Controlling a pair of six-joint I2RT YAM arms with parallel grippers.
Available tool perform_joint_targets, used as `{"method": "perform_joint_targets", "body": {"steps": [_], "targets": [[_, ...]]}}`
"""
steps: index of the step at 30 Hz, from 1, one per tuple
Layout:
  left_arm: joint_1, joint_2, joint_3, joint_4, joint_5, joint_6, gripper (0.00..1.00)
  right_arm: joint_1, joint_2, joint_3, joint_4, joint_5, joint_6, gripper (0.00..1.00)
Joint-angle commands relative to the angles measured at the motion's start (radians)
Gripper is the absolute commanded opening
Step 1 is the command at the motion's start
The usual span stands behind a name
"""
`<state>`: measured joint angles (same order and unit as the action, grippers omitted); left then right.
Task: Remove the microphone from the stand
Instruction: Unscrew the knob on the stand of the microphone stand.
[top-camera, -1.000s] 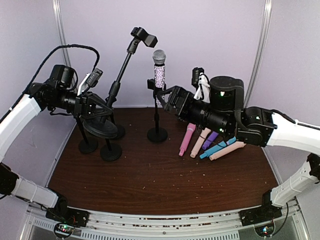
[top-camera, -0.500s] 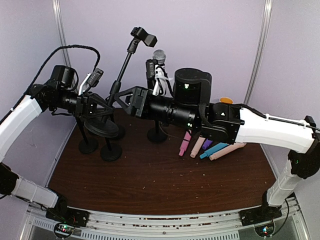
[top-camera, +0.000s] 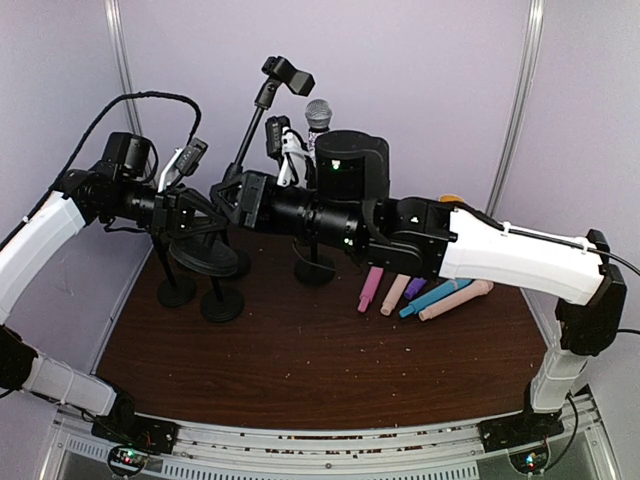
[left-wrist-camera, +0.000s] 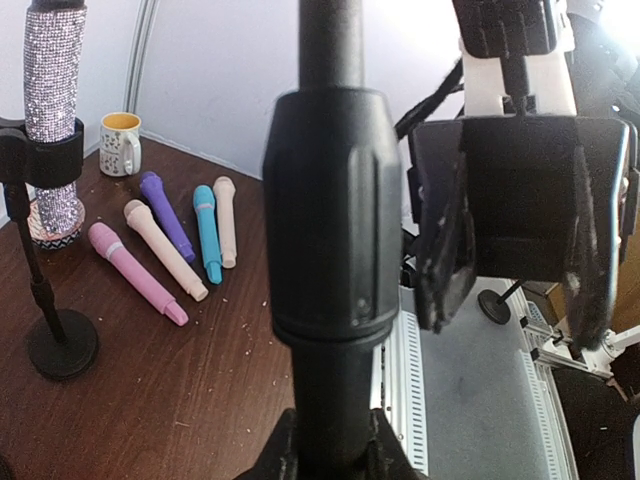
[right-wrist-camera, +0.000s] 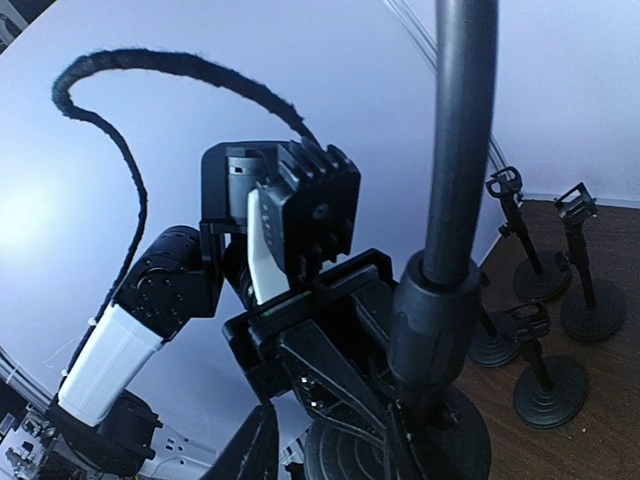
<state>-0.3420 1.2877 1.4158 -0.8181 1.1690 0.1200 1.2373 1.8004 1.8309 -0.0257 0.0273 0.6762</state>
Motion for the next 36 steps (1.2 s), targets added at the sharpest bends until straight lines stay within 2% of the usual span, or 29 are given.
{"method": "perform_joint_targets", "body": {"steps": [1, 7, 13, 16, 20, 24, 28, 32, 36], "targets": [[0.001, -0.04, 0.005, 0.069, 0.052, -0.002, 0.0, -0.004, 0.008, 0.032, -0.073, 0.096, -0.002, 0.38], [0.001, -0.048, -0.001, 0.054, 0.06, 0.009, 0.0, -0.006, 0.013, 0.048, -0.055, 0.131, -0.016, 0.42], [0.001, -0.057, -0.007, 0.054, 0.068, 0.004, 0.0, -0.014, 0.052, 0.092, -0.001, 0.092, -0.021, 0.41], [0.0, -0.057, -0.002, 0.054, 0.07, 0.003, 0.0, -0.015, 0.073, 0.12, -0.008, 0.065, -0.019, 0.35], [0.001, -0.055, -0.002, 0.054, 0.079, 0.004, 0.0, -0.02, 0.077, 0.121, 0.006, 0.036, -0.019, 0.2], [0.001, -0.054, -0.002, 0.049, 0.09, 0.01, 0.0, -0.03, 0.065, 0.094, 0.064, -0.019, -0.03, 0.11], [0.0, -0.048, 0.009, -0.001, 0.122, 0.041, 0.0, -0.043, 0.039, 0.032, 0.245, -0.154, -0.051, 0.1], [-0.003, -0.039, 0.02, -0.035, 0.174, 0.052, 0.0, -0.06, 0.02, -0.041, 0.483, -0.402, -0.029, 0.11], [-0.016, -0.041, 0.02, -0.035, 0.216, 0.04, 0.0, -0.073, 0.029, -0.037, 0.581, -0.568, 0.007, 0.11]]}}
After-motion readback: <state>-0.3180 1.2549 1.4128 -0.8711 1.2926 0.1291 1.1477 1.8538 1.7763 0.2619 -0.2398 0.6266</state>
